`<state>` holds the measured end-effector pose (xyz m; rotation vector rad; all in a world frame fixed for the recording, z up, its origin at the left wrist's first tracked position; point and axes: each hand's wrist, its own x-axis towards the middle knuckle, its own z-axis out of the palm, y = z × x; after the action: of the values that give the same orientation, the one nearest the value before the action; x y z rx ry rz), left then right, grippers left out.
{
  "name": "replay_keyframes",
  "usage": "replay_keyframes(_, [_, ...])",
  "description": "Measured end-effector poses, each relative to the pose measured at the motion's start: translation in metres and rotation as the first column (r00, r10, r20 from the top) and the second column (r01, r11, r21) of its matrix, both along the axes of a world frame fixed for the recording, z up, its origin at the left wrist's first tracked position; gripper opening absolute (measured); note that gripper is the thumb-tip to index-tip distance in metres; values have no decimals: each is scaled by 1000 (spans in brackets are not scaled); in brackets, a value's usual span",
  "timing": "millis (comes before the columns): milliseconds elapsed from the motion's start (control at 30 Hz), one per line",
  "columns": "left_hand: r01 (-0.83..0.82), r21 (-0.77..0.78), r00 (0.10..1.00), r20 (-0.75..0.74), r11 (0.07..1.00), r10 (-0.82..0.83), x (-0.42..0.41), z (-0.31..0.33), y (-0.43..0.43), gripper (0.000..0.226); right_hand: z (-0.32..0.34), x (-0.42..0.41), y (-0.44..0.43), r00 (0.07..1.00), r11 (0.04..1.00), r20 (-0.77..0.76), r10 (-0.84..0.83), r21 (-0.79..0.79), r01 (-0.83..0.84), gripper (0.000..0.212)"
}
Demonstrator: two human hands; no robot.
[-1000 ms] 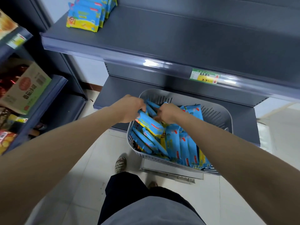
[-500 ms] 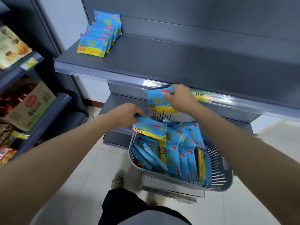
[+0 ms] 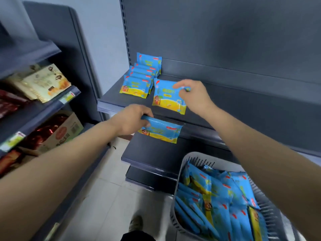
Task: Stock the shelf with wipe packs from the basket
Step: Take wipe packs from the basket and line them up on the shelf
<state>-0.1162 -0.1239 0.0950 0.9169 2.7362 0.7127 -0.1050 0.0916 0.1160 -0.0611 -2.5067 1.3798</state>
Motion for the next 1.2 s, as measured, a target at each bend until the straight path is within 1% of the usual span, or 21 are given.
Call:
replay_keyframes(67, [-12, -20, 1000, -26, 1000, 12, -21, 8, -24, 17, -2, -29, -22, 999, 999, 19, 48, 6, -49, 22])
replay_keyframes(133, [-32, -35, 999, -43, 999, 31, -42, 13, -47, 16, -8, -59, -44, 994, 995, 45, 99, 7, -99, 22])
replay_keyframes(233, [-83, -21, 996, -45, 996, 82, -70, 17, -77, 15, -22, -97, -72, 988, 990, 58, 144, -8, -144, 28])
replay_keyframes(333, [-116, 25, 991, -57, 993, 117, -94, 17, -98, 16, -39, -127, -87, 982, 987, 96, 162, 7, -163, 44])
replay_keyframes(400, [-122, 51, 990, -66, 991, 125, -110, 16, -106, 17, -49, -143, -90, 983, 992, 134, 128, -13, -128, 43])
replay_keyframes(533, [-94, 41, 994, -48, 995, 96, -139, 11, -111, 16, -61, -167, -86, 982, 997, 184, 38, 64, -50, 38])
replay_keyframes(700, [-62, 59, 998, -21, 996, 64, -173, 8, -107, 14, -60, -193, -84, 982, 981, 183, -35, 196, -2, 28])
replay_keyframes(800, [-40, 70, 999, 3, 997, 40, -193, 6, -100, 13, -58, -207, -81, 976, 969, 199, -86, 243, 36, 34])
replay_keyframes(933, [-38, 51, 998, 44, 998, 35, -215, -2, -87, 17, -54, -215, -75, 971, 976, 226, -71, 218, 21, 45])
replay_keyframes(1000, [-42, 37, 998, 54, 998, 40, -223, -6, -81, 17, -54, -213, -71, 976, 977, 206, -68, 211, 23, 43])
replay_keyframes(1067, [-31, 10, 999, 26, 999, 30, -231, -11, -75, 22, -53, -210, -67, 983, 975, 167, -76, 218, 38, 35])
replay_keyframes(1200, [-20, -54, 999, -29, 998, 18, -241, -20, -64, 45, -44, -202, -62, 987, 956, 81, -136, 270, 110, 31])
